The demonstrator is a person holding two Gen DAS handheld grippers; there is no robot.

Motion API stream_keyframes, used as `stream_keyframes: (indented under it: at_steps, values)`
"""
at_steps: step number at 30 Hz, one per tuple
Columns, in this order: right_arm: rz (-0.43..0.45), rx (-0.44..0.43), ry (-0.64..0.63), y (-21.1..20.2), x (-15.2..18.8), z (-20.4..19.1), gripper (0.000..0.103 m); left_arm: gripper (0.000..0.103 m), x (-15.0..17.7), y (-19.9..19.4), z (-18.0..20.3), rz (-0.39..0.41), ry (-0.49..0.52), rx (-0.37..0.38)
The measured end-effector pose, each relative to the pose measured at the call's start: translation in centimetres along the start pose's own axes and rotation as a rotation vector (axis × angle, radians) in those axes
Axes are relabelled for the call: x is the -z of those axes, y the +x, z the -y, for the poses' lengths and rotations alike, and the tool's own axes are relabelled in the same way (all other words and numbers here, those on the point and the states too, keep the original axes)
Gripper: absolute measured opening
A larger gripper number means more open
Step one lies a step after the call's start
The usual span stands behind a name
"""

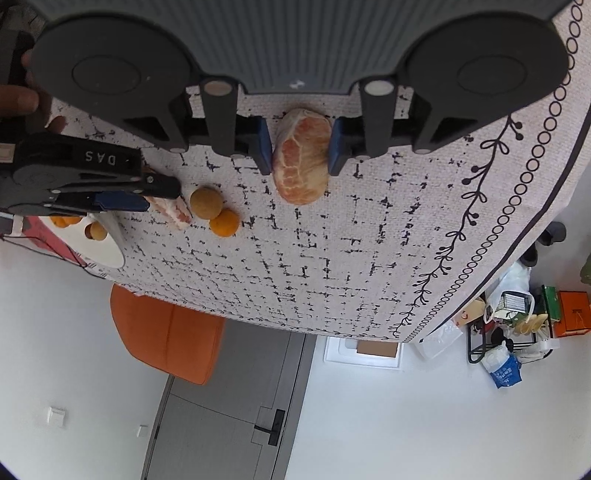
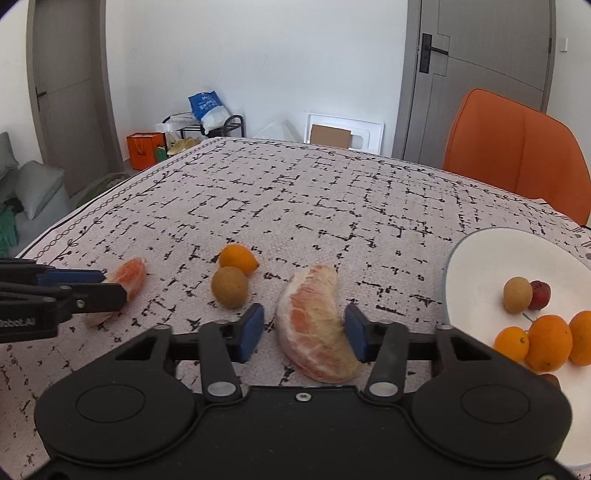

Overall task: Organize fruits
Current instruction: 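Hold the segment in the left tool while the right tool grasps the other pomelo segment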

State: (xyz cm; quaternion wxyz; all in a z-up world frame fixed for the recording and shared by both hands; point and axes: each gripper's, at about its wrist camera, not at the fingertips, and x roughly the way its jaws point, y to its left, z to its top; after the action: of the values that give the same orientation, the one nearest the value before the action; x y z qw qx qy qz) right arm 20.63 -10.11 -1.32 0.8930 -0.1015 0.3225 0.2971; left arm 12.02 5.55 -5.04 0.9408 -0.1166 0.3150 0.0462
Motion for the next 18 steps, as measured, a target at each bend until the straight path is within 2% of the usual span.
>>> stream_keyframes:
  at_steps: [4, 8, 18]
  values:
    - [-0.001, -0.020, -0.001, -0.6, 0.3, -0.1, 0.038, 0.035, 0.2, 0.1, 0.4, -0.010, 0.015, -0.020]
    - [0.006, -0.043, 0.013, -1.3, 0.7, -0.1, 0.037, 0.035, 0.5, 0.1, 1.1, -0.004, 0.085, -0.041]
    - [0.056, -0.087, 0.075, -3.4, 1.2, 0.7, 0.036, 0.030, 0.0, 0.1, 0.9, -0.008, 0.042, -0.033]
